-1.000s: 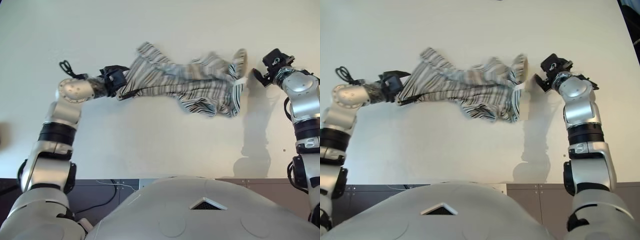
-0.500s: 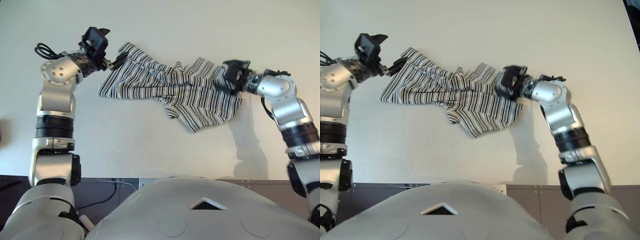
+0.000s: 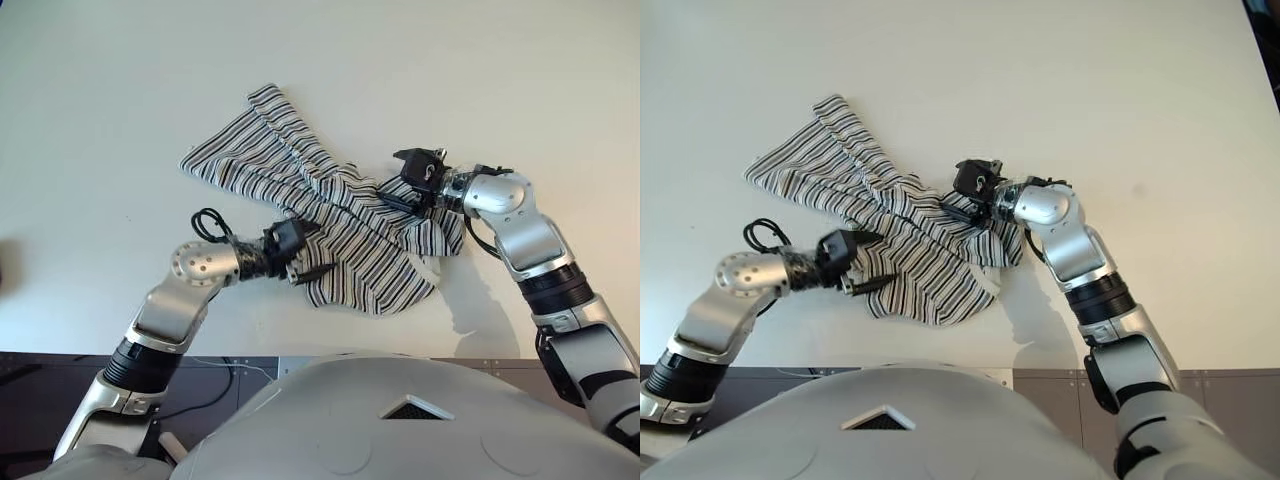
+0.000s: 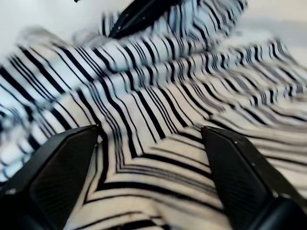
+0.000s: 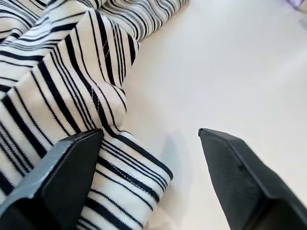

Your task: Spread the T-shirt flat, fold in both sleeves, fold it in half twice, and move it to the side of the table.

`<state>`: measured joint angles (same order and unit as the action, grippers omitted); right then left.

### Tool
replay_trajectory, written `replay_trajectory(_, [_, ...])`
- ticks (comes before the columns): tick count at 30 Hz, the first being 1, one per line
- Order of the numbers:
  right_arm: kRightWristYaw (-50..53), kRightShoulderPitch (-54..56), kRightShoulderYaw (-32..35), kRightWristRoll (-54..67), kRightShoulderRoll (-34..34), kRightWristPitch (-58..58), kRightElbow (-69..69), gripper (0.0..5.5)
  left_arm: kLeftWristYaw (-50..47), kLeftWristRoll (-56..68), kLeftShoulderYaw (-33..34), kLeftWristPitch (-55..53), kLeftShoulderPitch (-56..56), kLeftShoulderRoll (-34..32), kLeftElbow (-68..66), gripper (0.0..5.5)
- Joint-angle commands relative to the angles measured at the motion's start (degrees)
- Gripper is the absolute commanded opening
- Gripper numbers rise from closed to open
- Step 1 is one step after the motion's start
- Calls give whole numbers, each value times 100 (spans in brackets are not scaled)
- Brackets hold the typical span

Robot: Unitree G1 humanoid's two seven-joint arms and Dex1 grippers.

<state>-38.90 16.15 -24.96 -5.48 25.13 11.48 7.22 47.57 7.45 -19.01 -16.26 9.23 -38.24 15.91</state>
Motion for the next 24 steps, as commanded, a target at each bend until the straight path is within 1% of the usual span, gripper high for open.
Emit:
replay_trajectory(1, [1408, 310, 250, -983, 505, -180, 2136, 366, -502, -1144, -195, 60, -80, -444, -1067, 394])
replay_trajectory(3, [1917, 494, 579, -954, 618, -198, 2659, 366, -616, -1269, 17, 303, -244, -696, -1496, 394])
replay_trajectory(5, [2091, 476, 770, -879, 670, -206, 2757, 366, -756, -1258, 242, 437, -454, -790, -1886, 394])
replay_trajectory(8, [1866, 115, 970, -590, 550, 3, 1957, 366, -979, -1135, 589, 595, -526, -808, -2163, 394])
replay_trajectory(12, [1805, -174, 1051, -644, 576, 173, 1207, 366, -1030, -865, 1012, 679, -564, -741, -2142, 394])
replay_trajectory(16, [1644, -17, 1450, -138, 346, -87, 390, 366, -1056, -234, 1544, 526, -765, -355, -1753, 394])
replay_trajectory(19, [1458, 169, 1695, 361, 44, -59, -70, 366, -1051, -109, 1756, 446, -867, -298, -1809, 394])
replay_trajectory(21, [1401, 249, 1687, 415, -67, -64, -32, 366, -846, -29, 1791, 431, -823, -370, -1691, 394])
replay_trajectory(23, [1236, 225, 1202, -120, 103, -118, 519, 366, -424, 211, 1766, 427, -504, -453, -1230, 394])
replay_trajectory(24, [1133, 118, 908, -419, 231, -246, 814, 366, -238, 218, 1591, 412, -237, -491, -923, 394])
